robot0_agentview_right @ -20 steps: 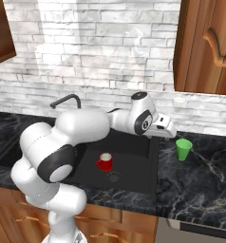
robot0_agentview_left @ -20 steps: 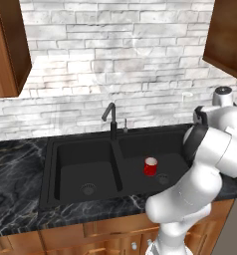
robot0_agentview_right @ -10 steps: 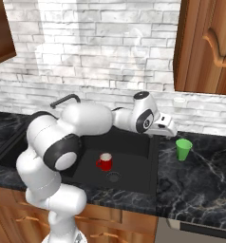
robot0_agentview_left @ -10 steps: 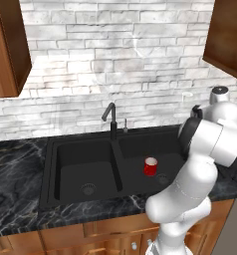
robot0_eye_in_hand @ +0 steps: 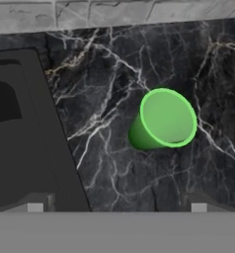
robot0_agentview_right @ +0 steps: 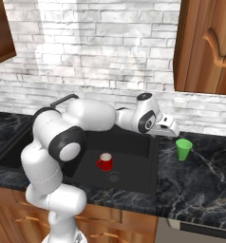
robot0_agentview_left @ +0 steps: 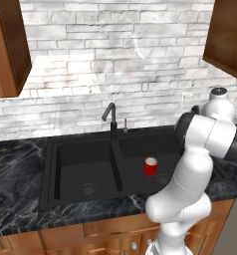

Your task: Move any existing items from the left basin to the right basin for drying. Then move the cup from the counter to the left basin of the sink for washing.

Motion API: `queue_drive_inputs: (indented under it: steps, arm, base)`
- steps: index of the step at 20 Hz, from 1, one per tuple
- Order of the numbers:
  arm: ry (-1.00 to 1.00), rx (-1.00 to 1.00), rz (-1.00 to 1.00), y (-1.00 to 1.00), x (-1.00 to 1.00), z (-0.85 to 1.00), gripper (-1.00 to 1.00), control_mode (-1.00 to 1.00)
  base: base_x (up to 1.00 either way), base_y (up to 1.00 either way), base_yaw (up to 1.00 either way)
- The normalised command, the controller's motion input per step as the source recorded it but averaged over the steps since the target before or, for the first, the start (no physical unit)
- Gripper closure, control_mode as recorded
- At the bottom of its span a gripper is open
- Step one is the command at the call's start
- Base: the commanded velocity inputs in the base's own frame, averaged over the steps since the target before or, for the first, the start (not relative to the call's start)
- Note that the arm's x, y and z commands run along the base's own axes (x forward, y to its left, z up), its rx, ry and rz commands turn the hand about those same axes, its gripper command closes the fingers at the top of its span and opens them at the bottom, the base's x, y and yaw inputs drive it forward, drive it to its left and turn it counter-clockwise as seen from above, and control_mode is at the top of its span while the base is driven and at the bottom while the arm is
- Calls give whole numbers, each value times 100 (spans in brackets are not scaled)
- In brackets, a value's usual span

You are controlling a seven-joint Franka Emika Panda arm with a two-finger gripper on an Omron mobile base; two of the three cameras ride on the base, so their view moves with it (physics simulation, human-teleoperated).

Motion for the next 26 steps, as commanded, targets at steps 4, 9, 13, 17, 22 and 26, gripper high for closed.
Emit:
queue_drive_inputs:
  steps: [4, 9, 13, 17, 22, 26]
  arm:
    - [0, 0, -1, -12, 8, -6, -100, -100]
    - [0, 0, -1, -12, 8, -2, -100, -100]
    - [0, 0, -1, -10, 9, -9, -100, -100]
    - [0, 0, -1, -11, 5, -9, -100, -100]
    - [0, 0, -1, -12, 5, -7, -100, -100]
    - [0, 0, 0, -15, 5, -1, -100, -100]
  base:
    - [0, 0, 0]
    - [0, 0, 0]
    - [0, 0, 0]
    - [0, 0, 0]
    - [0, 0, 0]
    - [0, 0, 0]
